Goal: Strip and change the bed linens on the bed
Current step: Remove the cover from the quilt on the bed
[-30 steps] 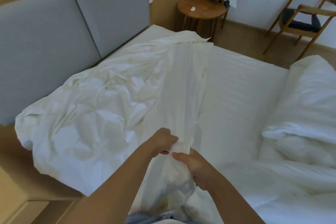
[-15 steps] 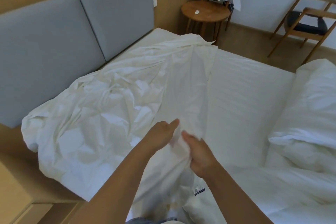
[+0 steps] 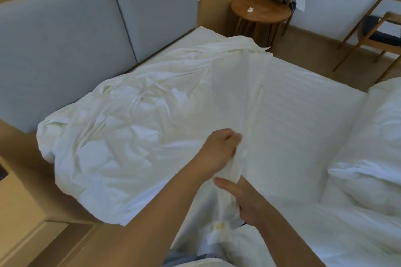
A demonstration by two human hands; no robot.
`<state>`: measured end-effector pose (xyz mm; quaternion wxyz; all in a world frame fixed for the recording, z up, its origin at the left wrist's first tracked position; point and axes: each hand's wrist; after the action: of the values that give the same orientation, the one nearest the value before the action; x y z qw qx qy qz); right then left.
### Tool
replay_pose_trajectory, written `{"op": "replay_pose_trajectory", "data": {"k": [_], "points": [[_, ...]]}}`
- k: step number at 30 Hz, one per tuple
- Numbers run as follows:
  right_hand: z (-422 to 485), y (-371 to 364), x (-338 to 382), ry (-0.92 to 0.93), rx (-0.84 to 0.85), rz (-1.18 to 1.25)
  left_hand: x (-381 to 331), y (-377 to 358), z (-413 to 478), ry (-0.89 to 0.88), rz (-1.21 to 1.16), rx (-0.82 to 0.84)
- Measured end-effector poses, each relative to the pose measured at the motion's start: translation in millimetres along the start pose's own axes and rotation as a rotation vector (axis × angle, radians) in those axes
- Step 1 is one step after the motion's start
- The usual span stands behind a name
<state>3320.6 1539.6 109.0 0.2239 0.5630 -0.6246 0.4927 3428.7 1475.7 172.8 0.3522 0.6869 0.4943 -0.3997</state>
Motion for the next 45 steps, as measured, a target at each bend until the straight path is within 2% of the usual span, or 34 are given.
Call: {"op": "replay_pose_trajectory", "data": {"k": [1, 3, 5, 7, 8, 10, 12, 15, 17, 19, 22, 24, 26, 28, 29, 32, 35, 37, 39, 41, 42, 45], "points": [[1.1, -2.8, 2.2, 0.022, -0.001, -0.088, -5.2, -4.5, -5.1, -0.044, 0.063, 0.058], [5.7, -8.7, 7.1, -0.010, -0.061, -0.202, -2.4, -11.7, -8.0, -0.011, 0.146, 0.136], [9.9, -7.5, 5.8, 0.012, -0.091, -0.201, 7.1, -8.1, -3.4, 0.044, 0.219, 0.006], [13.8, -8.6, 3.5, 0.063, -0.115, -0.033, 22.3, 5.6, 4.8, 0.093, 0.315, -0.206], [13.1, -5.9, 0.5, 0.070, -0.138, 0.115, 30.4, 13.8, 7.2, 0.149, 0.334, -0.237], [14.1, -4.6, -1.4, 0.021, -0.173, 0.269, 44.9, 27.3, 6.7, 0.345, 0.298, -0.172], [17.4, -7.4, -1.3, -0.054, -0.199, 0.278, 53.7, 33.0, 0.3, 0.542, 0.224, -0.067], [18.0, -21.1, 0.1, -0.113, -0.136, 0.218, 63.0, 33.4, 0.8, 0.647, 0.059, 0.079], [15.5, -26.7, -3.7, -0.114, -0.082, 0.157, 63.4, 30.6, 3.8, 0.619, -0.053, 0.081], [12.1, -30.0, -6.1, -0.134, -0.011, 0.100, 59.3, 27.7, 4.3, 0.524, -0.026, -0.023], [8.9, -25.4, -8.4, -0.147, 0.033, 0.101, 42.6, 27.2, -2.9, 0.172, 0.158, -0.244], [9.2, -25.2, -6.0, -0.069, 0.099, 0.095, 23.5, 27.0, -12.6, -0.050, 0.182, -0.194], [12.4, -30.4, -3.7, 0.018, 0.159, -0.053, 11.7, 24.4, -17.0, -0.072, 0.132, -0.055], [19.0, -35.6, -2.4, 0.066, 0.095, -0.238, 14.5, 27.7, -13.9, 0.040, 0.044, -0.011], [21.3, -36.4, -2.6, 0.084, 0.052, -0.245, 17.9, 32.1, -12.6, 0.089, 0.011, -0.031], [24.0, -33.7, -9.5, 0.036, -0.027, 0.101, 39.5, 50.6, -5.1, 0.197, 0.063, -0.148], [21.0, -35.6, -8.7, -0.096, -0.020, 0.388, 68.2, 61.6, -5.2, 0.426, 0.242, -0.165], [20.4, -38.0, -3.8, -0.164, 0.043, 0.464, 79.6, 62.2, -7.7, 0.626, 0.135, -0.100], [18.5, -41.6, 1.0, -0.193, 0.054, 0.437, 85.9, 61.8, -5.1, 0.782, -0.056, 0.040], [14.9, -42.9, -3.0, -0.193, 0.016, 0.349, 92.9, 57.2, 2.7, 0.835, -0.223, 0.197], [12.4, -42.7, -7.1, -0.184, -0.012, 0.290, 94.4, 52.9, 4.9, 0.832, -0.273, 0.216], [3.8, -42.5, -21.5, -0.194, -0.034, 0.185, 85.3, 45.8, 6.0, 0.753, -0.260, 0.068]]}}
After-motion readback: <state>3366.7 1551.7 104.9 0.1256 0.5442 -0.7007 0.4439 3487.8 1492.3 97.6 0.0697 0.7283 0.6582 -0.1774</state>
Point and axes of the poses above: each hand's wrist, its own z-axis towards the middle knuckle, its own y-axis out of the back of the hand, x = y × z, and after that the axes turned 8 degrees about y, right-handed
